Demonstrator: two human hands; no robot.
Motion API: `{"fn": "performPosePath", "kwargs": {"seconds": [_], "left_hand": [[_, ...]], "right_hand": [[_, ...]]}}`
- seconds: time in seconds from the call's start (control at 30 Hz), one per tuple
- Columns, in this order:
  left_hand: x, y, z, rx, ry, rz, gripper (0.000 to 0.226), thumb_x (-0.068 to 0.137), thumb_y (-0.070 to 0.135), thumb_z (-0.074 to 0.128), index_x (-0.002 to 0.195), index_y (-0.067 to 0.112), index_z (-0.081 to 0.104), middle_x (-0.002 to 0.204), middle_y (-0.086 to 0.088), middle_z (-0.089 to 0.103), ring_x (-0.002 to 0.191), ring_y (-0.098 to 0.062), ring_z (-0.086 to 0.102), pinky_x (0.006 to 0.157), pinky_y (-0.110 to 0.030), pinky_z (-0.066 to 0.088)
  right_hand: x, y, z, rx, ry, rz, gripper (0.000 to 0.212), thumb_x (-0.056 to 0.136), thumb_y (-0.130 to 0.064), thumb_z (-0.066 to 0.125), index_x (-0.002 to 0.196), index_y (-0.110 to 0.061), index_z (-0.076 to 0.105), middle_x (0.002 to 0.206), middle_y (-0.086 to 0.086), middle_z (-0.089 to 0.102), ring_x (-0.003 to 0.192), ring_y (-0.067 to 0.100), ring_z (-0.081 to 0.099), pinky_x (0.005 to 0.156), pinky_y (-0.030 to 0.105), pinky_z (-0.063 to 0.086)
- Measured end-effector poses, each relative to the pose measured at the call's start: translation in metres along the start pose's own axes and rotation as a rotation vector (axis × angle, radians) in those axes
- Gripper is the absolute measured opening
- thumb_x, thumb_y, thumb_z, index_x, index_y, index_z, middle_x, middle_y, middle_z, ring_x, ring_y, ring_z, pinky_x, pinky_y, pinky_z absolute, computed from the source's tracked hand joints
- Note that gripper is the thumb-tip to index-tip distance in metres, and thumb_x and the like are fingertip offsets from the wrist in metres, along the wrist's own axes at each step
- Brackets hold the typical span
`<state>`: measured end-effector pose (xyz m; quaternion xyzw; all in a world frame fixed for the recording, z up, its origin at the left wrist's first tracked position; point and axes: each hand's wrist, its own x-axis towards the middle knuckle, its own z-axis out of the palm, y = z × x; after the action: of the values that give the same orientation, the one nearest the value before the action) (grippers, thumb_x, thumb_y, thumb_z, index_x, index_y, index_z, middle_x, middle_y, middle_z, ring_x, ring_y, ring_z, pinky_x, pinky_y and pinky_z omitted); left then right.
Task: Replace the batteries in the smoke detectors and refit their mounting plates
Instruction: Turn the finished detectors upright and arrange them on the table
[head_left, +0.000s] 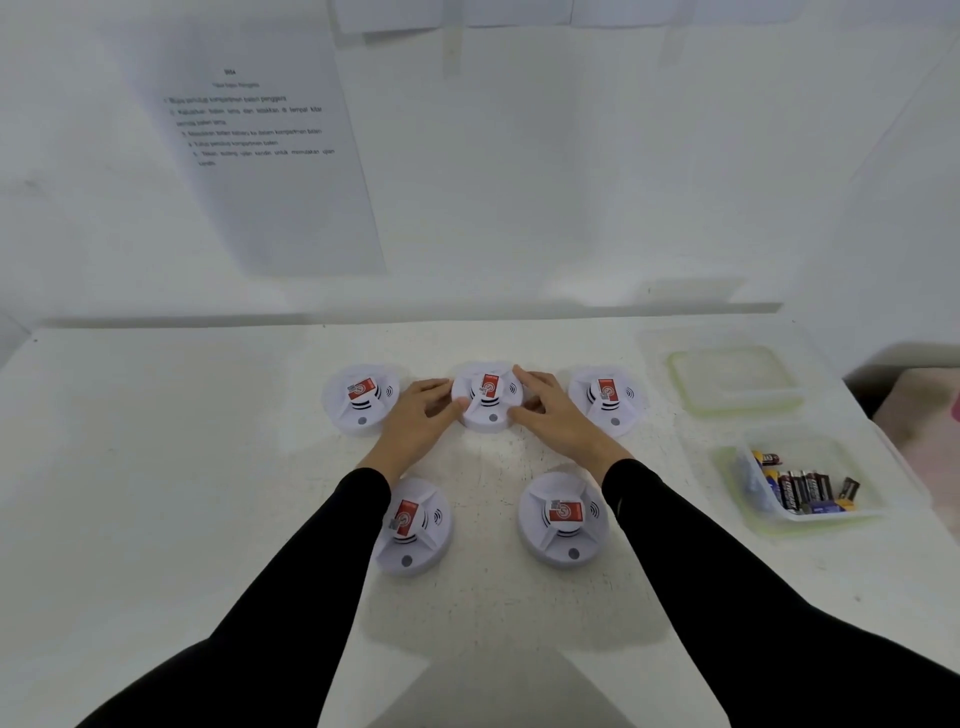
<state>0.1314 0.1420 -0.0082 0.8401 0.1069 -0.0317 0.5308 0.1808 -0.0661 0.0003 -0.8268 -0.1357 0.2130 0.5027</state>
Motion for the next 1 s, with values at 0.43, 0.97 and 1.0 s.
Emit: {"fn": "performPosePath", "kwargs": {"seconds": [0.43, 0.97, 1.0], "left_hand": [[-0.024, 0.040, 0.021, -0.081, 0.138, 0.130, 0.020, 0.101, 0.016, 0.051, 0.118, 0.017, 0.063, 0.130, -0.006, 0.054, 0.115, -0.015, 0.056, 0.087, -0.009, 0.041], [-0.020, 0.091, 0.116, -0.042, -0.172, -0.074, 0.047, 0.103, 0.029, 0.048, 0.147, 0.016, 0.038, 0.146, -0.001, 0.046, 0.126, -0.022, 0.053, 0.105, -0.034, 0.042], [-0.014, 0.091, 0.121, -0.035, -0.140, -0.095, 0.051, 0.103, 0.030, 0.048, 0.149, 0.014, 0.034, 0.148, -0.002, 0.044, 0.128, -0.023, 0.051, 0.107, -0.035, 0.041]], "right_hand": [[-0.051, -0.009, -0.028, 0.133, 0.274, -0.009, 0.031, 0.096, -0.012, 0.053, 0.124, -0.025, 0.060, 0.128, -0.005, 0.059, 0.101, 0.012, 0.060, 0.081, 0.017, 0.049], [-0.059, 0.048, -0.100, 0.116, 0.389, 0.251, 0.060, 0.087, -0.018, 0.070, 0.139, -0.004, 0.044, 0.124, 0.006, 0.045, 0.109, 0.019, 0.052, 0.086, 0.024, 0.039], [-0.055, 0.051, -0.102, 0.118, 0.355, 0.244, 0.052, 0.085, -0.018, 0.072, 0.131, -0.003, 0.051, 0.119, 0.006, 0.046, 0.104, 0.018, 0.052, 0.084, 0.020, 0.039]]}}
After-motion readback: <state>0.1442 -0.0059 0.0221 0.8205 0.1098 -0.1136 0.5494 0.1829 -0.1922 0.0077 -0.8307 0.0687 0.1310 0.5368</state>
